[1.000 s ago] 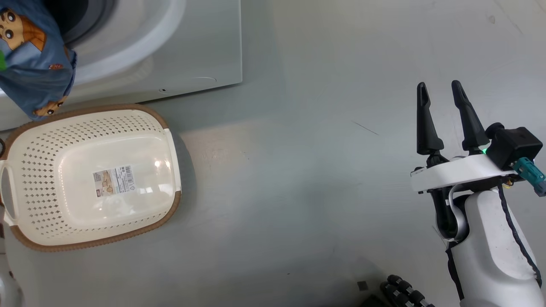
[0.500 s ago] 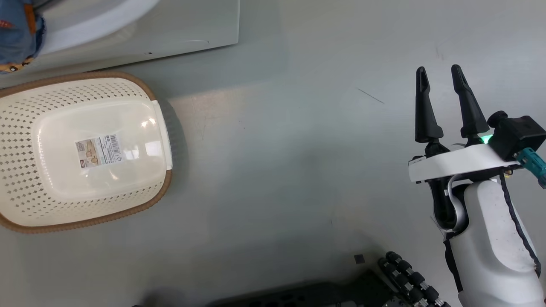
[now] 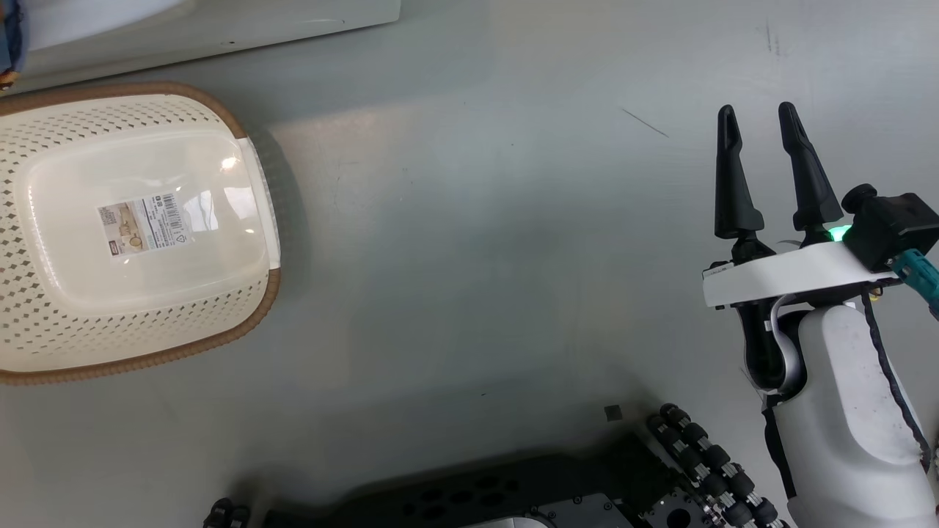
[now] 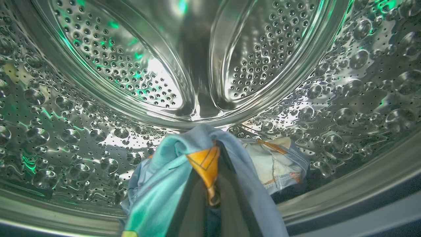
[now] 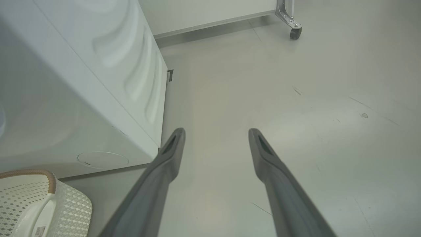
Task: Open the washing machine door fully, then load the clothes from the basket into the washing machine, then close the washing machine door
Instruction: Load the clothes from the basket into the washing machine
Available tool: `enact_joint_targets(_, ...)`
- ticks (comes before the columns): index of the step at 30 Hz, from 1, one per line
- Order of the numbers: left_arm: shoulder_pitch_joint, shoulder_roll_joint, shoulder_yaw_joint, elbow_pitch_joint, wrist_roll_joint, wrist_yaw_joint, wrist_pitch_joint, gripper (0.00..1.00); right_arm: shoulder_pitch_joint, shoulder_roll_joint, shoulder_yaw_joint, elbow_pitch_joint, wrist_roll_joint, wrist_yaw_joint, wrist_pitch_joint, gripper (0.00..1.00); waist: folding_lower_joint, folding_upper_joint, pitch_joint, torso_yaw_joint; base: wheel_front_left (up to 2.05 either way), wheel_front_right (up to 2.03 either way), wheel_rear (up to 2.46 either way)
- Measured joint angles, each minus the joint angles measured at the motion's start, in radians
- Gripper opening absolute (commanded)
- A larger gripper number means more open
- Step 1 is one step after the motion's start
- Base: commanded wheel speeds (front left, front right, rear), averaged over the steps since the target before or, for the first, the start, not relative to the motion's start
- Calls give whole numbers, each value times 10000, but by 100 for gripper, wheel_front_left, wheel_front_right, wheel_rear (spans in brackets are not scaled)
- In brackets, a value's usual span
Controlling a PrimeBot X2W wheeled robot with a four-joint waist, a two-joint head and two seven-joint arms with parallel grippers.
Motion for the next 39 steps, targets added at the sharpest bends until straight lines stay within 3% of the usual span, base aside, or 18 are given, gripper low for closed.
enact_joint_targets(13,-1169,13,-314,485,221,0,-79,0,-28,0,123,-98,6,-19,0,100,0,0,640,62,0,0,0)
enact_joint_targets(22,-1914,240,-543,320,1175,0,-2023,0,-244,-2,123,-157,92,-79,0,100,-1,0,922,97,0,0,0)
enact_joint_targets(26,-1967,244,-600,713,1267,0,-2280,0,-260,-2,132,-155,94,-90,0,100,0,0,934,103,0,0,0)
enact_joint_targets(27,-1967,221,-600,878,1256,2,-2282,30,-266,-2,134,-155,94,-90,0,100,-1,0,931,106,0,0,0)
enact_joint_targets(28,-1964,203,-606,995,1256,2,-2274,95,-281,-2,134,-153,94,-90,0,100,-1,0,927,110,0,0,0)
enact_joint_targets(29,-1964,180,-596,1122,1250,2,-2274,100,-301,-2,134,-153,94,-90,0,100,-1,0,920,114,0,0,0)
enact_joint_targets(39,-1941,-318,-568,1983,953,2,-2372,100,-433,-6,13,-132,94,-174,0,100,-1,0,741,270,0,0,0)
